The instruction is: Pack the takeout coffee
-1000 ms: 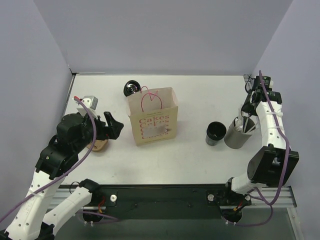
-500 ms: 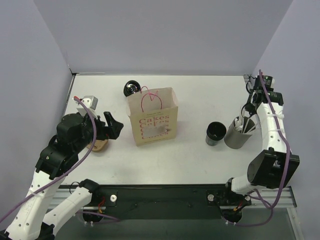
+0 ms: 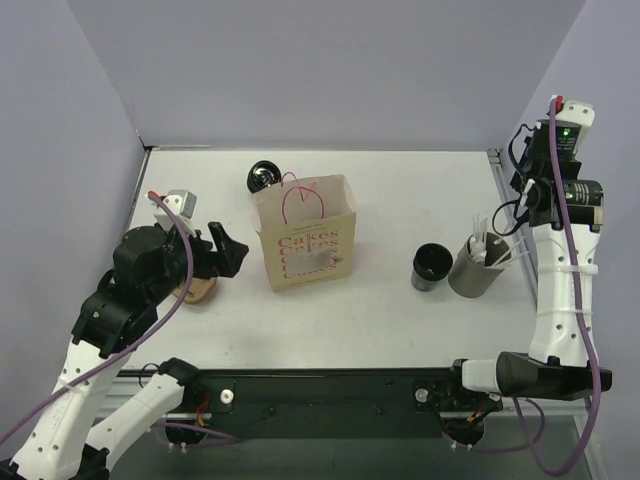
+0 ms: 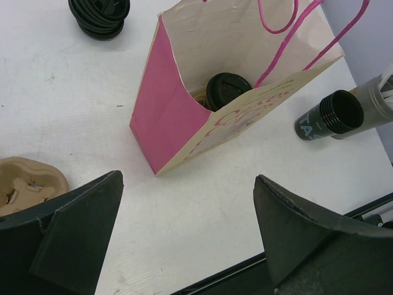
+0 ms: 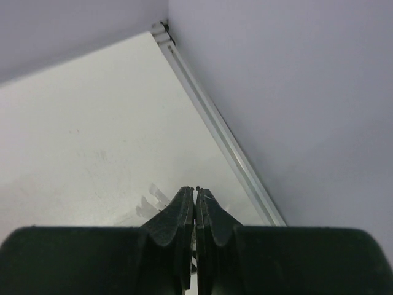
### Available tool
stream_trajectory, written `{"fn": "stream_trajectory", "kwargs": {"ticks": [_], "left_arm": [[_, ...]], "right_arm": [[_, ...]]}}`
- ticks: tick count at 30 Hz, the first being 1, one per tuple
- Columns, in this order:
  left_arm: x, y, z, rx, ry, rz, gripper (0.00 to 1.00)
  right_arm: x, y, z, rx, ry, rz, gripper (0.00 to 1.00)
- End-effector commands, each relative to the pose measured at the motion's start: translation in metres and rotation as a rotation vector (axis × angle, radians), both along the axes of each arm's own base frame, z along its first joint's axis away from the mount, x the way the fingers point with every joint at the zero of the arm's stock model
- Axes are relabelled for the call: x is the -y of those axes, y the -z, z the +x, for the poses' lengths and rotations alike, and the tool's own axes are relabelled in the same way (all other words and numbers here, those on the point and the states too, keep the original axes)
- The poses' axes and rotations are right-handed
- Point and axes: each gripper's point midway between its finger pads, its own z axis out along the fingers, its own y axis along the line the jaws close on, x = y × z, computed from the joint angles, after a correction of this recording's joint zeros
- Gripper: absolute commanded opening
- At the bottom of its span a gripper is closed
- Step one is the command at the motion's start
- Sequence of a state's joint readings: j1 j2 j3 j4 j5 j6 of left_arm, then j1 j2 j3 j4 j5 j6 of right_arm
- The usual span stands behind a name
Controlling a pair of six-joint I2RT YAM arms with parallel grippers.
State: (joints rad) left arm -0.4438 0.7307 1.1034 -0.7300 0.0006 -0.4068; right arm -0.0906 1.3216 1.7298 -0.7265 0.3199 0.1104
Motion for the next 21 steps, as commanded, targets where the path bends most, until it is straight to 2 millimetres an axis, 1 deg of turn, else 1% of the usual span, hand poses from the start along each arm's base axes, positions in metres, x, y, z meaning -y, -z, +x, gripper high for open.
{"fn": "stream_trajectory", "kwargs": {"ticks": [1,2,3,4,5,6,7,8,9,10,11,12,13,14,15,16,17,18,19,20,21], "left_arm": [[0.005,-0.019,0.003,0.064,0.021,-0.033,0.97],[0.005,-0.019,0.003,0.064,0.019,-0.033,0.97],[0.004,-0.02,0.003,0.068,0.018,-0.032,0.97],[0.004,-0.02,0.003,0.068,0.017,-0.032,0.97],[0.004,-0.021,0.003,0.071,0.015,-0.033,0.97],[0.004,-0.022,0.003,0.072,0.017,-0.034,0.97],[0.004,-0.023,0.004,0.077,0.015,-0.035,0.97],[0.005,-0.025,0.005,0.082,0.015,-0.038,0.97],[0.005,-0.028,0.005,0.09,0.016,-0.04,0.97],[0.005,-0.027,0.007,0.085,0.013,-0.035,0.97],[0.005,-0.028,0.008,0.085,0.013,-0.031,0.97],[0.004,-0.031,0.008,0.096,0.012,-0.027,0.97],[0.004,-0.032,0.009,0.099,0.012,-0.023,0.97],[0.004,-0.032,0.01,0.097,0.014,-0.017,0.97],[0.004,-0.033,0.01,0.099,0.015,-0.013,0.97],[0.001,-0.037,0.013,0.106,-0.007,-0.005,0.97],[0.0,-0.039,0.013,0.109,-0.01,-0.004,0.97],[0.0,-0.041,0.014,0.113,-0.01,0.001,0.97],[-0.001,-0.042,0.015,0.115,-0.012,0.004,0.97],[-0.001,-0.042,0.015,0.113,-0.014,0.007,0.97],[-0.002,-0.042,0.015,0.111,-0.017,0.015,0.97]], "right_arm": [[-0.005,-0.053,-0.017,0.103,0.03,-0.082,0.01],[-0.006,-0.061,-0.017,0.121,0.028,-0.091,0.01],[-0.009,-0.076,-0.016,0.163,0.009,-0.084,0.01],[-0.024,-0.083,-0.011,0.19,-0.043,-0.074,0.01],[-0.03,-0.089,-0.009,0.209,-0.066,-0.068,0.01],[-0.041,-0.101,-0.006,0.248,-0.117,-0.047,0.01],[-0.047,-0.106,-0.003,0.267,-0.14,-0.042,0.01],[-0.065,-0.113,-0.001,0.285,-0.196,-0.033,0.01],[-0.077,-0.119,0.001,0.304,-0.237,-0.031,0.01],[-0.093,-0.126,0.004,0.329,-0.297,-0.018,0.01],[-0.125,-0.129,0.005,0.341,-0.395,-0.005,0.01],[-0.141,-0.132,0.005,0.354,-0.444,0.005,0.01],[-0.165,-0.139,0.006,0.384,-0.526,0.017,0.01],[-0.198,-0.142,0.001,0.398,-0.624,0.033,0.01],[-0.218,-0.144,0.0,0.408,-0.678,0.038,0.01],[-0.235,-0.154,-0.003,0.44,-0.735,0.03,0.01],[-0.248,-0.159,-0.006,0.452,-0.781,0.008,0.01],[-0.279,-0.16,-0.013,0.459,-0.868,0.0,0.01],[-0.288,-0.17,-0.015,0.492,-0.9,-0.022,0.01],[-0.304,-0.17,-0.015,0.492,-0.936,-0.028,0.01],[-0.319,-0.172,-0.021,0.503,-0.985,-0.027,0.01]]}}
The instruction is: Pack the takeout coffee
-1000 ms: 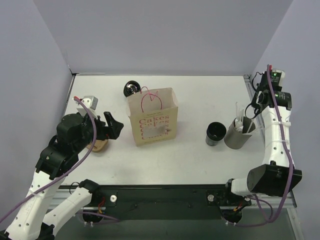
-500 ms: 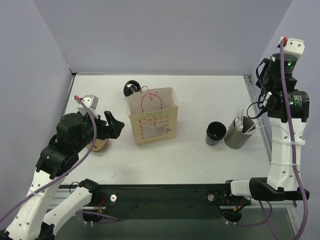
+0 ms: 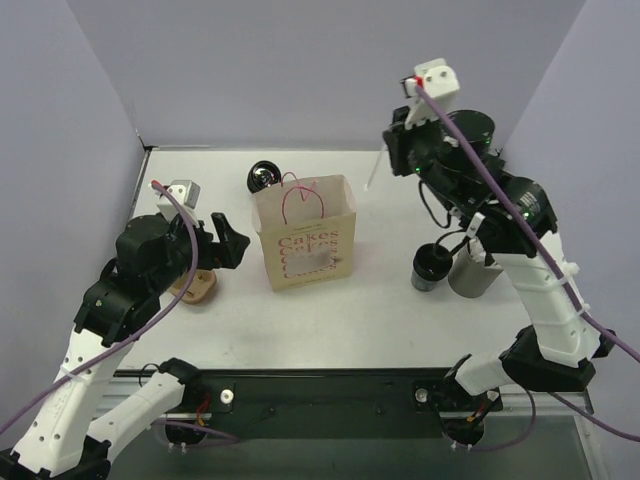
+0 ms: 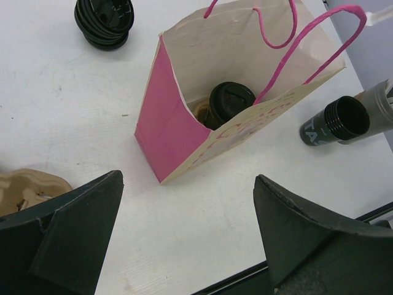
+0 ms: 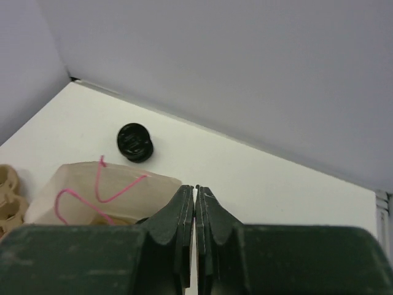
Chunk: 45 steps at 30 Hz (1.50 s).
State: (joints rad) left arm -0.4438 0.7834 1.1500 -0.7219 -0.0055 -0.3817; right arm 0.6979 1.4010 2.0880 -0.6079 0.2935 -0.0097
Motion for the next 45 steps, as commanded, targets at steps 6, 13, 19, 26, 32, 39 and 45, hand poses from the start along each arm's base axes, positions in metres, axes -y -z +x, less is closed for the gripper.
{"fn": "stream_trajectory", "kwargs": {"ticks": [6,13,19,26,32,39,45], "left_arm": [[-0.012,-0.037,0.006,0.106,-0.049,0.014,0.97],[-0.014,-0.037,0.005,0.109,-0.06,0.016,0.97],[-0.019,-0.036,0.004,0.112,-0.079,0.016,0.97],[-0.016,-0.032,0.002,0.098,-0.073,0.0,0.97],[-0.02,-0.031,-0.002,0.097,-0.084,0.0,0.97],[-0.019,-0.03,-0.003,0.097,-0.083,-0.016,0.97],[-0.02,-0.028,-0.003,0.094,-0.087,-0.007,0.97]], "right_arm": [[-0.114,-0.06,-0.03,0.275,-0.336,0.006,0.04],[-0.148,-0.036,-0.032,0.238,-0.377,-0.025,0.04],[-0.179,-0.024,-0.045,0.201,-0.528,0.023,0.04],[-0.209,0.01,-0.04,0.146,-0.595,-0.013,0.04],[-0.197,0.006,-0.033,0.176,-0.54,-0.069,0.04],[-0.195,0.024,-0.023,0.145,-0.509,-0.104,0.04],[-0.18,-0.015,-0.025,0.224,-0.467,-0.074,0.03]]}}
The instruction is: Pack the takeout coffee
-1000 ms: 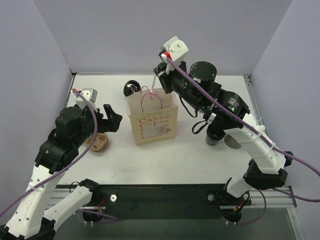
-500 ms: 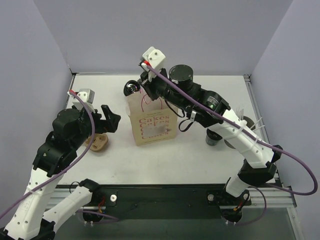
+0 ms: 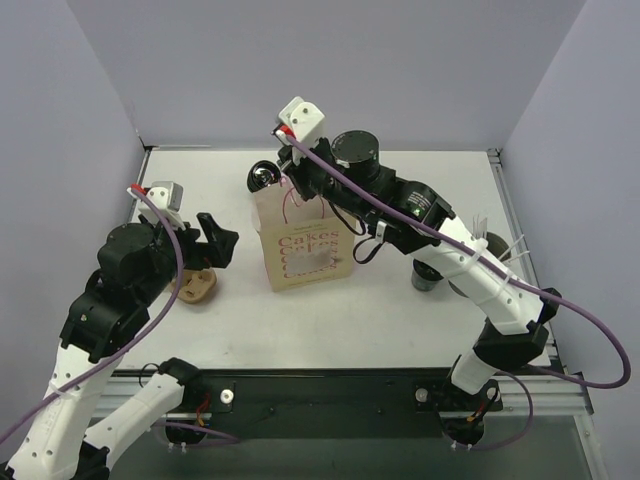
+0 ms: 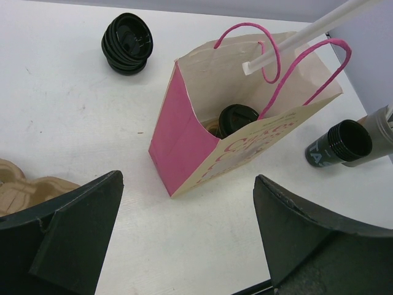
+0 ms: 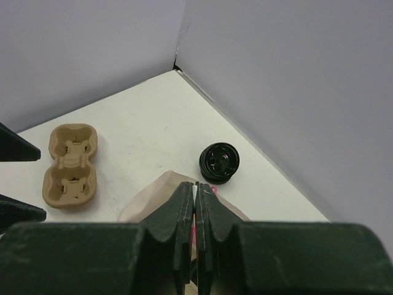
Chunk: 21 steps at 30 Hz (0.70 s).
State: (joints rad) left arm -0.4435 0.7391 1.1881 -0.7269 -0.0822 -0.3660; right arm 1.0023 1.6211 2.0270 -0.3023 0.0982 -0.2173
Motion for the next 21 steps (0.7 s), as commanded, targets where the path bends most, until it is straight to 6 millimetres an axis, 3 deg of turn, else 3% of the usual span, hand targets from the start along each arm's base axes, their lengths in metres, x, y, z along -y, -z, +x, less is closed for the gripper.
{"fn": "stream_trajectory", "kwargs": {"ticks": [1,4,6,13,18,21], "left_arm": [[-0.003,-0.004,0.0,0.01,-0.019,-0.013,0.97],[-0.001,-0.002,0.0,0.004,-0.015,-0.02,0.97],[0.0,-0.002,0.001,0.005,-0.012,-0.023,0.97],[-0.001,-0.002,0.002,0.005,-0.017,-0.018,0.97],[-0.002,0.0,0.001,0.0,-0.022,-0.014,0.97],[-0.003,-0.001,0.001,0.004,-0.026,-0.013,0.97]], "right_arm": [[0.02,-0.062,-0.002,0.113,0.047,0.109,0.03],[0.025,-0.09,-0.008,0.15,0.033,0.167,0.03],[0.024,-0.099,-0.012,0.165,0.018,0.191,0.03],[0.011,-0.098,-0.025,0.154,-0.058,0.217,0.03],[0.005,-0.077,-0.023,0.117,-0.064,0.18,0.03],[0.007,-0.04,-0.018,0.07,-0.036,0.09,0.03]]}}
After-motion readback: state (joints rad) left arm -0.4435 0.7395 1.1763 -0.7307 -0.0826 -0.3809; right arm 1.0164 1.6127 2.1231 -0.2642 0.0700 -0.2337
